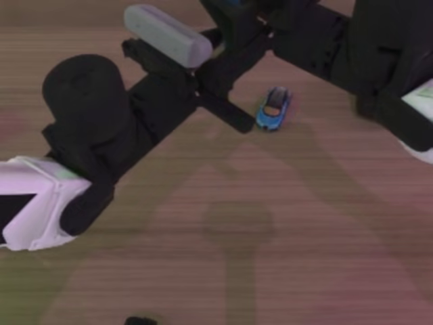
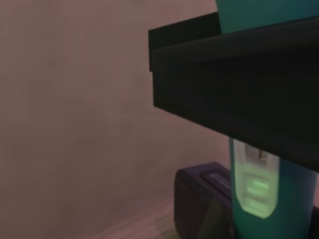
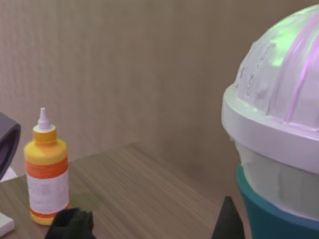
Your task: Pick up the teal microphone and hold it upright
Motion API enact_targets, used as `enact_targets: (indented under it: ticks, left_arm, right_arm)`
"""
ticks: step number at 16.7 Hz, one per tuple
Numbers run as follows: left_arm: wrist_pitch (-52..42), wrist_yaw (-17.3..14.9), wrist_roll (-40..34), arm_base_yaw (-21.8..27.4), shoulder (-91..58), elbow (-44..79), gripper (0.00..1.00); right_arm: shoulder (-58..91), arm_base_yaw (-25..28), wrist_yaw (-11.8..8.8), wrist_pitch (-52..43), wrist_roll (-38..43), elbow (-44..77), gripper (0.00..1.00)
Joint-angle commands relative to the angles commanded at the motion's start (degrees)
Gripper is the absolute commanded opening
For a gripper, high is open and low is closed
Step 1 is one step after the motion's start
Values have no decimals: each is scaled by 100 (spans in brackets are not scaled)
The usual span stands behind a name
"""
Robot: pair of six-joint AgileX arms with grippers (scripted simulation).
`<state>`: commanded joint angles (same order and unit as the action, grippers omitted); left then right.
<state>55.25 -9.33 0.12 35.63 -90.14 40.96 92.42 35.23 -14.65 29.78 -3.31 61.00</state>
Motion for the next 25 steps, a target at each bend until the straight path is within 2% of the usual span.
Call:
enact_targets:
  ticks: [12, 22, 25]
  left_arm:
    - [0, 0, 0, 0, 0, 0, 98]
    - [-1, 9, 15, -32, -38, -66, 100]
    - [-36, -47, 28, -153, 372, -471, 100]
  right_arm:
    - [0, 0, 0, 0, 0, 0, 0]
    - [-56, -23, 21, 2, -9, 44, 0]
    - [-219, -211, -173, -1, 13, -118, 0]
